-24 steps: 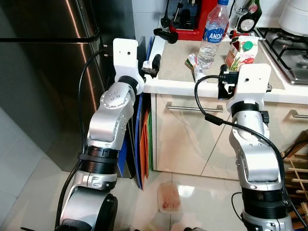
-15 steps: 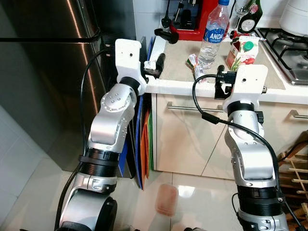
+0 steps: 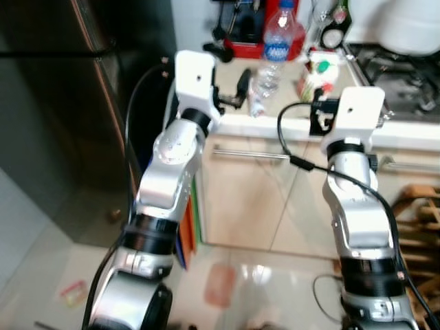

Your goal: Restocking fridge

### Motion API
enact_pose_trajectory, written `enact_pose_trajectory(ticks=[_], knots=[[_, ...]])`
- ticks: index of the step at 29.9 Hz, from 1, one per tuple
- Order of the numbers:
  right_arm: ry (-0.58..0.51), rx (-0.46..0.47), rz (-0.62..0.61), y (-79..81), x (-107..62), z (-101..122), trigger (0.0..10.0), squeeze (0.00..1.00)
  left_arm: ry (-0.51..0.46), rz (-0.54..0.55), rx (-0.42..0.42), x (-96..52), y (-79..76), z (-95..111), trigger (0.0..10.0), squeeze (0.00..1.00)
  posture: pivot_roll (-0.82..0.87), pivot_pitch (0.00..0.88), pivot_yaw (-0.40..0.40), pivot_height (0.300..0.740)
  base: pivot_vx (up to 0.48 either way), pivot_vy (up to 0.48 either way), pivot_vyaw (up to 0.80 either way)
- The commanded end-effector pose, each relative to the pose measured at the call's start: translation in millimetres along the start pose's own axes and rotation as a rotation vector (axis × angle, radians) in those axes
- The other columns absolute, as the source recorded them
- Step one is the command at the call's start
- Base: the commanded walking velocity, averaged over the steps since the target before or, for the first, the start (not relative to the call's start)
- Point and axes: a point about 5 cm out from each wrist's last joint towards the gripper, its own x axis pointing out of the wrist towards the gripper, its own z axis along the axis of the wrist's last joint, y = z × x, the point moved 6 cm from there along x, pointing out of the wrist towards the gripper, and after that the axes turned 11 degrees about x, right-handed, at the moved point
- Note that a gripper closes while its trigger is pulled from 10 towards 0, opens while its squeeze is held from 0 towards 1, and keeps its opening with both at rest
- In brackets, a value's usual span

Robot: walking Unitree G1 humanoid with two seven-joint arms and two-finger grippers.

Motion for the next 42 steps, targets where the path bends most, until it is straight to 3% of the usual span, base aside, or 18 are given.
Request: enact_pose_trajectory(ticks=[1,8,13,18,22,30,42], knots=[[-0.025,0.0,0.012,3.7,2.3,6.0,10.0,0.0,-0.026,0.0,0.004,2.0,1.6,7.9,10.0,0.0,-0.02,0.0,0.037,0.74,0.0,-0.472,0.0],[-0.026,-0.002,0.019,4.9,2.5,5.2,10.0,0.0,-0.005,0.031,0.033,2.9,9.1,2.4,10.0,0.0,-0.02,0.0,0.033,0.74,0.0,-0.466,0.0],[-0.017,-0.004,0.019,3.9,2.4,2.0,10.0,0.0,0.027,0.071,0.036,1.7,18.8,-7.8,10.0,0.0,-0.02,0.0,0.03,0.74,0.0,0.0,0.0],[-0.01,-0.003,0.024,4.0,1.2,-1.0,10.0,0.0,0.003,0.016,-0.01,-0.7,9.0,-5.2,10.0,0.0,-0.02,0.0,0.024,0.74,0.0,0.0,0.0],[-0.018,-0.001,0.033,6.0,1.8,-1.4,10.0,0.0,-0.013,-0.012,-0.007,-1.5,1.5,-3.7,10.0,0.0,-0.01,0.0,0.013,0.74,0.48,0.0,0.0],[-0.023,-0.007,0.053,9.3,4.0,-2.0,10.0,0.0,-0.039,0.007,0.026,-0.1,6.8,0.7,10.0,0.0,0.0,0.0,-0.001,0.74,0.476,0.0,0.0],[-0.022,-0.011,0.062,12.6,3.9,-3.0,10.0,0.0,-0.044,-0.012,0.039,0.0,1.5,2.1,10.0,0.0,-0.01,0.0,0.001,0.74,0.479,0.0,0.0]])
